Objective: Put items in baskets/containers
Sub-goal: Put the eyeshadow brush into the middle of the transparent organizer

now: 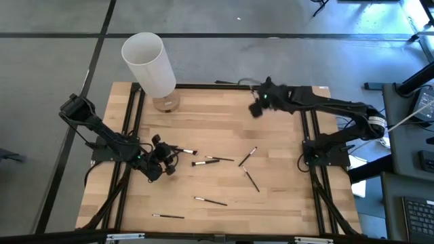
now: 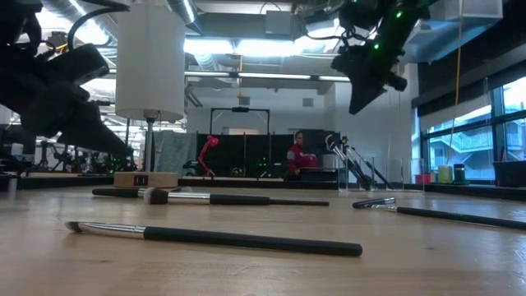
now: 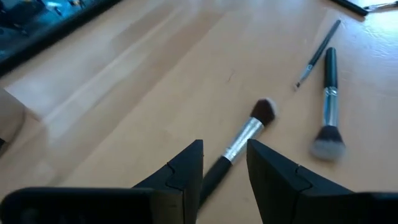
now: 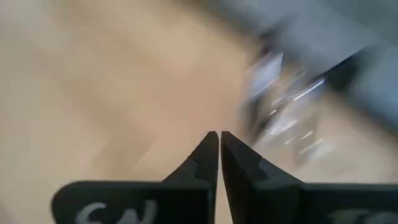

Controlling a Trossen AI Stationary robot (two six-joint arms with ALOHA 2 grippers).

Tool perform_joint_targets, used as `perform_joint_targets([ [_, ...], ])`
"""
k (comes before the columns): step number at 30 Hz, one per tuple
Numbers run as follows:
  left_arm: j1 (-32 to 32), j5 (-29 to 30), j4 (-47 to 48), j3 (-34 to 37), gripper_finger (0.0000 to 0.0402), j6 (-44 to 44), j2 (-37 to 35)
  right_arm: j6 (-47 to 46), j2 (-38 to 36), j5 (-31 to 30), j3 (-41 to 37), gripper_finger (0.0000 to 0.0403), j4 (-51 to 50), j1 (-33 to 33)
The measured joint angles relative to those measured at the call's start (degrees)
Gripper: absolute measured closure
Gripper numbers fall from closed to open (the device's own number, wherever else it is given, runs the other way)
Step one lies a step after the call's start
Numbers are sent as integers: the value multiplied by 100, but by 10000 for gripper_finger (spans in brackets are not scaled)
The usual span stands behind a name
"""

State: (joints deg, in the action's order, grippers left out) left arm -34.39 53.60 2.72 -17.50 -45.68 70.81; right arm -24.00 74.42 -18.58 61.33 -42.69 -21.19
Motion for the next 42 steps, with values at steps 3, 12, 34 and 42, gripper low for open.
perform_joint_targets([
  [3, 0, -267, 0, 0, 284, -185, 0, -639, 1, 320, -83, 367, -388, 638],
  [12, -383, -168, 2, 0, 284, -608, 0, -3091, 341, -211, -92, 326, -284, 2278],
  [34, -435, 196, 9, 0, 284, -79, 0, -1506, 1851, 2987, -92, 315, -197, 1931],
  [42, -435, 421, 9, 0, 284, 43, 1, 2738, 1870, 1967, -34, 315, -388, 2298],
])
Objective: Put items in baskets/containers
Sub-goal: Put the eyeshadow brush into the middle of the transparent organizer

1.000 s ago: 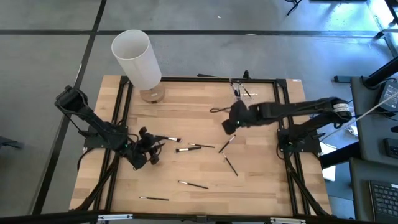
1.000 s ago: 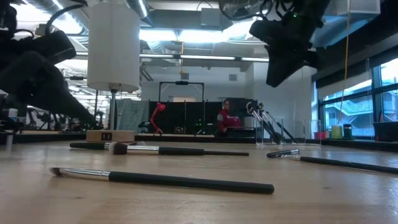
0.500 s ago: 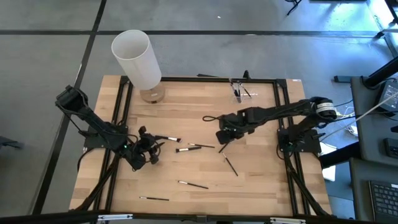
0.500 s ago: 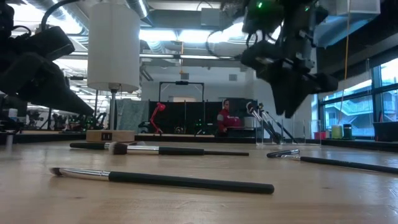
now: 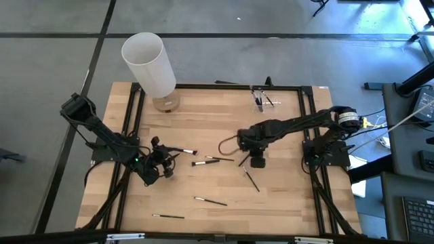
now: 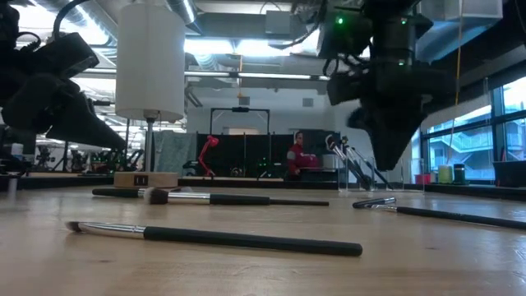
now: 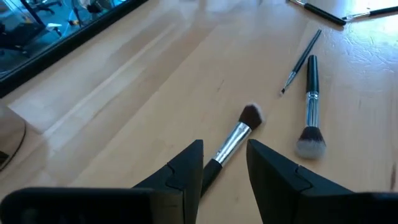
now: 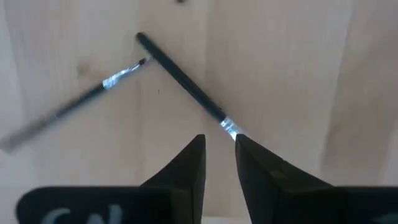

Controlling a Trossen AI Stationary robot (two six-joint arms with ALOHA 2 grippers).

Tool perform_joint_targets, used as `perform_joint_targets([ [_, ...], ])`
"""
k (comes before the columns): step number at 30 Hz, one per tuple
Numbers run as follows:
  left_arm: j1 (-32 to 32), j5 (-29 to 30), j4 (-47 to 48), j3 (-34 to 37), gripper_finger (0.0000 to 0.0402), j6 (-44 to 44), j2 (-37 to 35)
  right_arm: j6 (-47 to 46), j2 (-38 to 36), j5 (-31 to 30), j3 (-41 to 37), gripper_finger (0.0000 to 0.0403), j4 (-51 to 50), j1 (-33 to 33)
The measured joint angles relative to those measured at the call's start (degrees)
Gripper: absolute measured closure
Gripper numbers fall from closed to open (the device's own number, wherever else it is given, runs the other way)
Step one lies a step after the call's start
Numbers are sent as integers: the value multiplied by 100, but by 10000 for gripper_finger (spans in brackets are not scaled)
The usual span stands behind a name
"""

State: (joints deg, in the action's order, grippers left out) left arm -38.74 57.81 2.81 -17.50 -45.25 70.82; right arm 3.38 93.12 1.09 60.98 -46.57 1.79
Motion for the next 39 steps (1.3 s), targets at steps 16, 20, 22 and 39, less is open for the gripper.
perform_joint_targets([
  [16, 0, -114, 0, 0, 284, -296, -1, 2736, 363, -1677, 1140, 315, -409, 776],
  [20, 0, -141, -7, 0, 284, -369, -1, 2629, 822, -1454, 1514, 307, -868, 742],
  [22, 0, -196, -10, 0, 284, -369, -1, 2795, 1043, -1494, 1642, 295, -1229, 738],
  [39, -4, -323, -9, 0, 284, -360, -1, 2920, 1714, -1050, 1604, 252, -1566, 413],
])
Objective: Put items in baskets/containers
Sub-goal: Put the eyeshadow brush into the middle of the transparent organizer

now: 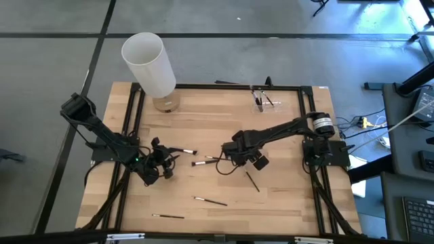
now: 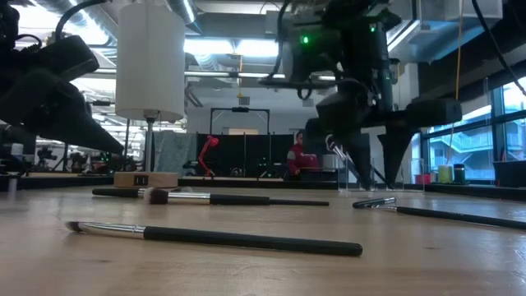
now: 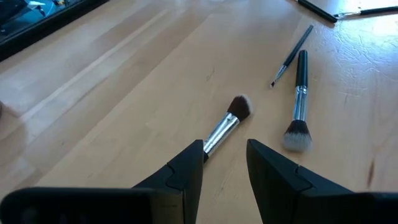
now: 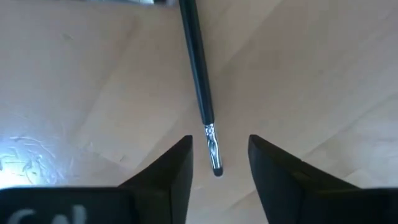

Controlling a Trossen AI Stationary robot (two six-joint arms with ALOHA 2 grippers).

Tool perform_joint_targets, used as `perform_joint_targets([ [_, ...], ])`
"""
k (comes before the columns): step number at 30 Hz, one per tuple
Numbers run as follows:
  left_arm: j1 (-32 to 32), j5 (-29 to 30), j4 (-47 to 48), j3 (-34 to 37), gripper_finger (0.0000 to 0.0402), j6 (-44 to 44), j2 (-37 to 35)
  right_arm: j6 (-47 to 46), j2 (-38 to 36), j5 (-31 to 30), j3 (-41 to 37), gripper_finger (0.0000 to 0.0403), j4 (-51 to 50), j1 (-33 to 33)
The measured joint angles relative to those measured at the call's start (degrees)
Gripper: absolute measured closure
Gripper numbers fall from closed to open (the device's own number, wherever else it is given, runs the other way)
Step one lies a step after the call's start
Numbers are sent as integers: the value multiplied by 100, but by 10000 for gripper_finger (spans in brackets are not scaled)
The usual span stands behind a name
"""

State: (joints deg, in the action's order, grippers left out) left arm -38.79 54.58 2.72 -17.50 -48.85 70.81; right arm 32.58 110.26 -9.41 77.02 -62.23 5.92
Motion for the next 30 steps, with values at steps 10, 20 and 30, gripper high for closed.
perform_joint_targets([
  [10, 0, -52, 2, 0, 284, 10, 0, -370, 2, -1, -518, 301, 252, -167],
  [20, 0, -26, 2, 0, 284, 10, 0, -365, -24, -124, -737, 339, 668, -161],
  [30, 0, -26, 2, -2, 284, 8, 0, -366, 8, -180, -628, 387, 321, -158],
])
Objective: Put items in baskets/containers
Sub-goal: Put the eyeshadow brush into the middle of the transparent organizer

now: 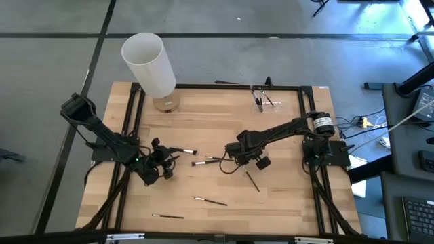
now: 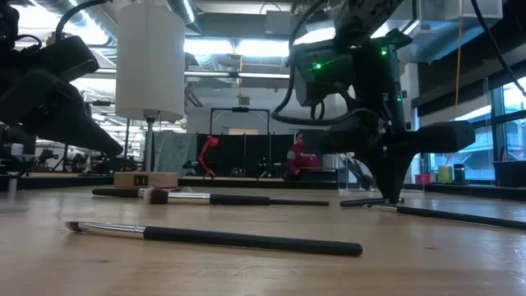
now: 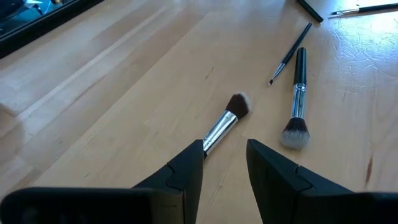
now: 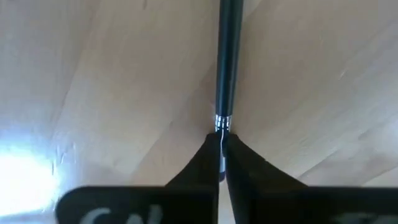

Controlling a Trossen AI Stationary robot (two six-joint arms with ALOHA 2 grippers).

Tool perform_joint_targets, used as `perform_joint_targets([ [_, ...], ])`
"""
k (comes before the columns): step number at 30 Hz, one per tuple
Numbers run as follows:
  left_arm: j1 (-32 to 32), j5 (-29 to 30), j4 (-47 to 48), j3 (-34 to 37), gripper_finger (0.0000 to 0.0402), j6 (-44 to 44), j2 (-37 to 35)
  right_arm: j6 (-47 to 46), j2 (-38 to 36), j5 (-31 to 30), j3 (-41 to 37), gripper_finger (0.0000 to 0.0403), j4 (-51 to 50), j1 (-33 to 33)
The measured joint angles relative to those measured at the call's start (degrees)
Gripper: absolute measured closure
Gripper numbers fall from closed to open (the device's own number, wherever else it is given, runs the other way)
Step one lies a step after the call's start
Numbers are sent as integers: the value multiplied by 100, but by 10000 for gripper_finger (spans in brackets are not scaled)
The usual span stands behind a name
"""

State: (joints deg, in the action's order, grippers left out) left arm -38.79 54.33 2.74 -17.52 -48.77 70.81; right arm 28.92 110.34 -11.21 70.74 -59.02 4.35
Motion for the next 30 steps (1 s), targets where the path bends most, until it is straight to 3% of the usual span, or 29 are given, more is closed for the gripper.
perform_joint_targets([
  [4, 0, 0, 1, 2, 284, 2, 1, 6, -4, -502, 315, 379, -835, -1],
  [12, 0, 4, 2, 2, 284, 2, 0, -6, -17, -2281, 1276, 390, -3128, -116],
  [17, 0, -14, -5, 1, 284, -6, 1, 110, -255, -2950, 1664, 379, -3074, -519],
  [30, -11, -195, -77, 0, 284, -16, 0, 5, -714, -3867, 1598, 382, -3097, -2614],
])
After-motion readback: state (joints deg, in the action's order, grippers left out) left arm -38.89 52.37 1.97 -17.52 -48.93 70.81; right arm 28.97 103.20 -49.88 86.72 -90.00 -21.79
